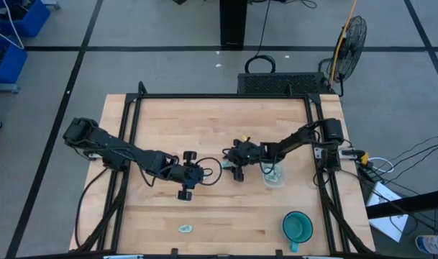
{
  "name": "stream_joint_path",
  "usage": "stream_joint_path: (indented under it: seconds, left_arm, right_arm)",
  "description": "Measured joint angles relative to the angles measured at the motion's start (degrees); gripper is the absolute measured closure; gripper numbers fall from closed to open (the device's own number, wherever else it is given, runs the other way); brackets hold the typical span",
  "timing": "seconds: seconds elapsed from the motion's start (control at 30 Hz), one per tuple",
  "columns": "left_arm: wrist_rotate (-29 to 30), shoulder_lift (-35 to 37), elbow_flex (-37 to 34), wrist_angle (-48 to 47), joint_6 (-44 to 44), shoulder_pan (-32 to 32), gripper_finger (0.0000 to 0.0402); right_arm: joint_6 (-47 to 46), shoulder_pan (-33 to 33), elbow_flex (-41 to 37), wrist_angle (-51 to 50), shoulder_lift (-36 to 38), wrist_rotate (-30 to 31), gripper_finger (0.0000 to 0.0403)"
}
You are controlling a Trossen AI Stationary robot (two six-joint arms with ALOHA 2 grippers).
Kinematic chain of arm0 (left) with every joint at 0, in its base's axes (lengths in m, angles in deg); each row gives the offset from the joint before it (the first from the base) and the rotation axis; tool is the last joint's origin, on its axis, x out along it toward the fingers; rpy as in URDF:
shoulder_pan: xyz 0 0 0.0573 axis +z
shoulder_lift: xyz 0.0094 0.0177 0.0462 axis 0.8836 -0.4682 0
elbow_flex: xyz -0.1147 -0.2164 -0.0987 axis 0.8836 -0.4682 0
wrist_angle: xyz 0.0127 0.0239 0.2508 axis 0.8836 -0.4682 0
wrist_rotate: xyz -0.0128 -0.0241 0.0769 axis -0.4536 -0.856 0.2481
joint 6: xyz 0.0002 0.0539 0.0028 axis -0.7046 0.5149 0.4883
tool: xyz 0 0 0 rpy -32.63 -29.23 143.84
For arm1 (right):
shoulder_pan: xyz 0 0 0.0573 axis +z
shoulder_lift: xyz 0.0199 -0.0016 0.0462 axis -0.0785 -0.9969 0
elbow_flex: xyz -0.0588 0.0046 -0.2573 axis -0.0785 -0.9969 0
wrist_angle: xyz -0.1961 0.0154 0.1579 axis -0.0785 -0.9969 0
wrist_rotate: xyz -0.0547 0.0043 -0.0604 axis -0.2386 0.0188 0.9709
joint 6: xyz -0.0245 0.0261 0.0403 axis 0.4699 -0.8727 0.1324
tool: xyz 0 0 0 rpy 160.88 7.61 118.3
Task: Pick and place Stevia / Truvia into bins
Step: Put the stevia packet into the bin
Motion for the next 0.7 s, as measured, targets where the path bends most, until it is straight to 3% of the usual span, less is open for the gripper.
stream_joint_path:
  seconds: [0.43,0.57,0.7]
  left_arm:
    - [-0.02,0.0,0.0,-0.07,-0.14,-0.02,0.0261]
    - [-0.02,0.0,0.0,-0.07,-0.14,-0.02,0.0261]
    - [-0.07,0.0,0.0,-0.01,-0.4,-0.02,0.0261]
  right_arm:
    - [-0.06,1.32,-0.11,-2.99,1.33,-0.64,0.0335]
    - [0.09,1.47,-0.4,-4.28,5.63,1.73,0.0368]
    - [-0.01,1.49,-0.55,-12.26,13.45,3.38,0.0385]
